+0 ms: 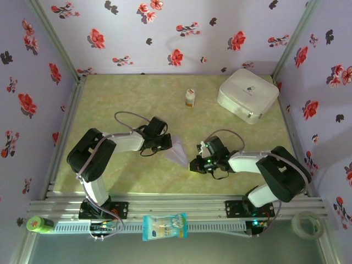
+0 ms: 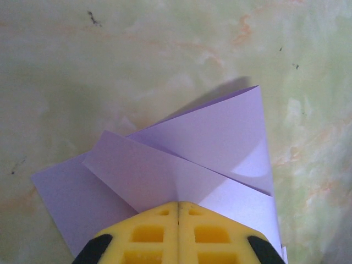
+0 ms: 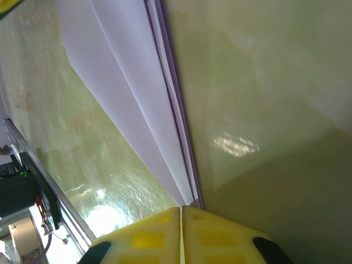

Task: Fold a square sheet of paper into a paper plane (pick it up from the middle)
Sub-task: Fourth fold the wing at the center of the table.

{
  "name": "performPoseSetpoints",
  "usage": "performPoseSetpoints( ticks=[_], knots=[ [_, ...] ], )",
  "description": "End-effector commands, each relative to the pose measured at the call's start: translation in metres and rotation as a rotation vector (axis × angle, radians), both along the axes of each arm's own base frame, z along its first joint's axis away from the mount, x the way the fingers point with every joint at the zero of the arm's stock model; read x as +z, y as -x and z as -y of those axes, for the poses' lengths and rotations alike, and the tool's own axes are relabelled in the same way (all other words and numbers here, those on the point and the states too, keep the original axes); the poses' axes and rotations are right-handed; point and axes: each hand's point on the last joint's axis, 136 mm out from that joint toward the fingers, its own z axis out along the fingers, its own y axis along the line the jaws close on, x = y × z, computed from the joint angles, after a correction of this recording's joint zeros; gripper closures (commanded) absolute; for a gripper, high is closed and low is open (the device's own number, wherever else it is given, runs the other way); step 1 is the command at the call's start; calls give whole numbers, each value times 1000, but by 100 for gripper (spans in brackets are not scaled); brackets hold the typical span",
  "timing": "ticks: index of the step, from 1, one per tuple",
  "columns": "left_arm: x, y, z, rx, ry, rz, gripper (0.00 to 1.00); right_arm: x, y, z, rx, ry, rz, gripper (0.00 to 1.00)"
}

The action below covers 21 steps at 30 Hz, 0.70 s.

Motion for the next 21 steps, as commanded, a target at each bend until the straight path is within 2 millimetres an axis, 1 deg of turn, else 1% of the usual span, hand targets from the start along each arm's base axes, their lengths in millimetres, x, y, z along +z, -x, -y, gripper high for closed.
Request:
performPoseSetpoints(
  ticks=[1,3,7,9,12,18,21],
  knots=[
    [-32,13,-34,36,-149,-69,98,-18,25,26,7,107,-76,90],
    [-31,13,-34,37,-144,-68,98,-3,17,22,-1,88,-42,90],
    [-28,12,-32,36,-136,-61,98,39,-5,11,-22,35,64,90],
    [-26,12,-32,37,-131,-58,98,52,-17,6,-55,11,99,90],
    [-24,11,-31,37,-124,-54,97,53,-29,-5,-69,-13,83,90],
    [-25,12,-30,37,-121,-55,97,48,-55,-42,-84,-82,5,90],
    [-25,12,-30,44,-117,-56,97,39,-63,-50,-88,-58,-18,89]
  ],
)
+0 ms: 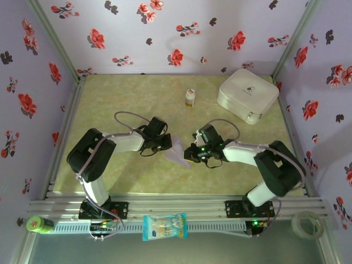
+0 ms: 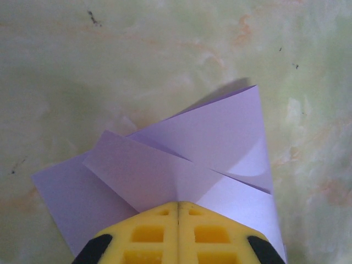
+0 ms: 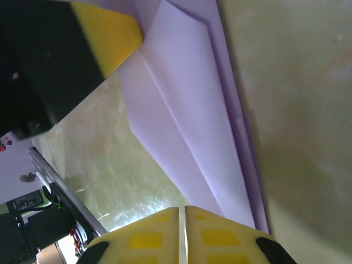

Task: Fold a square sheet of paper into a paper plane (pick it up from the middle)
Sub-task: Fourth fold the wing at the center of the table.

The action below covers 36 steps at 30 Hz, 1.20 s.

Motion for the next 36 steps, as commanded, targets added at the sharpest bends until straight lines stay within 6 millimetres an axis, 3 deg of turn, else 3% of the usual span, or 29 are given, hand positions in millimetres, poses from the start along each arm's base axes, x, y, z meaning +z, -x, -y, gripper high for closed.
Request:
performPoseSetpoints(
  ticks=[1,6,8,10,15,20,22,25,31,36],
  knots=[
    [-27,12,-31,46,-120,-61,97,9,-16,-20,-10,-45,9,89],
    [-28,13,-31,49,-117,-63,97,-9,-22,-22,-23,-13,-14,89],
    [-27,13,-30,44,-117,-64,97,-18,-16,-23,0,-13,-46,88],
    [-24,12,-29,52,-106,-64,97,-36,-6,-9,0,58,-72,90],
    [9,1,-10,39,-25,-31,93,-63,14,17,0,162,-104,94],
    [57,-8,2,64,90,43,88,-67,17,21,-9,170,-109,95],
    [67,-5,7,70,131,54,89,-68,17,22,-10,172,-109,95],
    [62,5,17,86,235,23,100,-68,18,21,-9,163,-105,96],
    [50,17,45,75,408,-14,100,-69,19,23,-11,166,-105,96],
    [36,23,47,104,422,-61,100,-71,21,25,-15,171,-109,97]
  ],
)
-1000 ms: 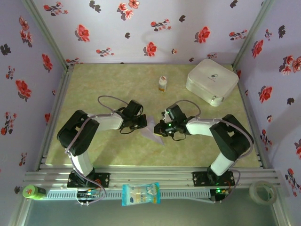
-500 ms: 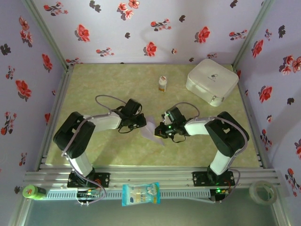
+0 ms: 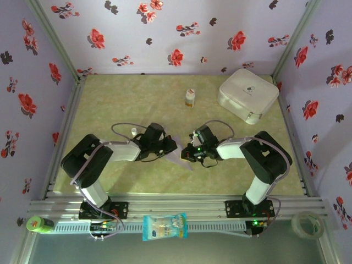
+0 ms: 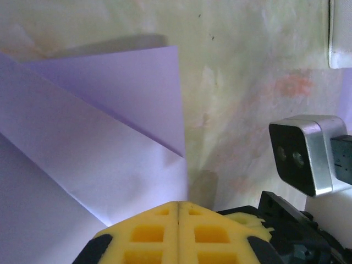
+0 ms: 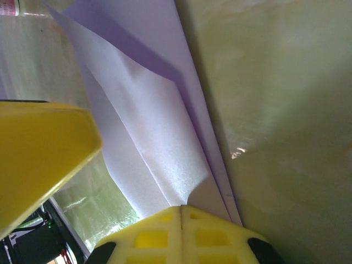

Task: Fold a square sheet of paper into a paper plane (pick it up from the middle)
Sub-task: Fourth fold the wing at the center of the table.

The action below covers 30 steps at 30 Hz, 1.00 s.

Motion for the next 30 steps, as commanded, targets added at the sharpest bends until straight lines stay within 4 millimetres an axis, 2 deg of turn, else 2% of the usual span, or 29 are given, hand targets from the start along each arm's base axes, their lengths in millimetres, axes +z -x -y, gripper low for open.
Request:
performPoseSetpoints(
  ticks=[1,7,14,20,30],
  knots=[
    [7,-2,12,12,80,-2,100,-41,30,33,-15,168,-109,97],
    [-17,0,8,16,33,-38,100,-44,31,34,-15,174,-114,97],
    [-51,5,-23,21,-122,-55,100,-49,34,38,-10,190,-125,98],
    [-55,-9,-47,30,-185,-36,100,-52,36,40,-5,202,-126,99],
    [-48,-36,-70,14,-242,42,100,-56,38,41,-4,204,-134,100]
  ],
)
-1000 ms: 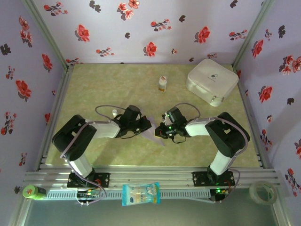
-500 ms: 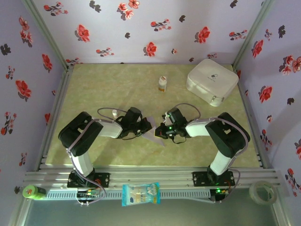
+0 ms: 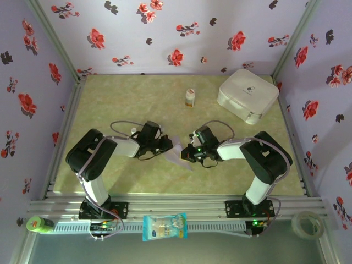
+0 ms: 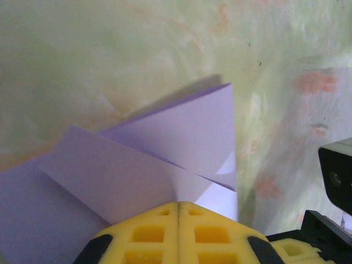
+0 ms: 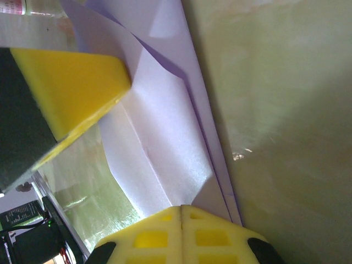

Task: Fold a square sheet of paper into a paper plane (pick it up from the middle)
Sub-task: Fourth fold the wing at the center of the table.

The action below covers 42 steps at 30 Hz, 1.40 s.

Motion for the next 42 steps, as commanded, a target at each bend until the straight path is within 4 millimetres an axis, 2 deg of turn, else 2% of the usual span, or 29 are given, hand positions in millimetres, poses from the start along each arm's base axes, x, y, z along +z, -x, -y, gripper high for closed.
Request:
performPoseSetpoints(
  ticks=[1,6,12,19,22,27,30,33,35,39,42],
  knots=[
    [-24,-15,-47,64,-172,15,100,-56,38,42,-10,215,-152,100],
    [-21,-25,-58,70,-197,23,100,-56,39,42,-8,217,-151,100],
    [-13,-36,-63,62,-243,36,100,-57,40,44,-9,219,-153,100],
    [-9,-41,-60,53,-255,30,100,-56,39,44,-7,216,-150,100],
    [5,-44,-58,47,-250,50,100,-55,39,44,-9,213,-148,100],
    [39,-50,-51,33,-230,106,100,-53,36,43,-8,210,-143,100],
    [57,-47,-43,24,-209,135,99,-52,34,41,-11,207,-140,99],
    [64,-38,-28,1,-183,145,98,-49,32,39,-11,203,-132,99],
    [61,-30,-14,-34,-163,140,98,-47,30,39,-14,205,-129,99],
    [43,-7,14,-103,-118,90,99,-46,30,40,-17,205,-127,99],
    [37,9,28,-117,-77,68,100,-46,30,41,-16,209,-124,99]
  ],
)
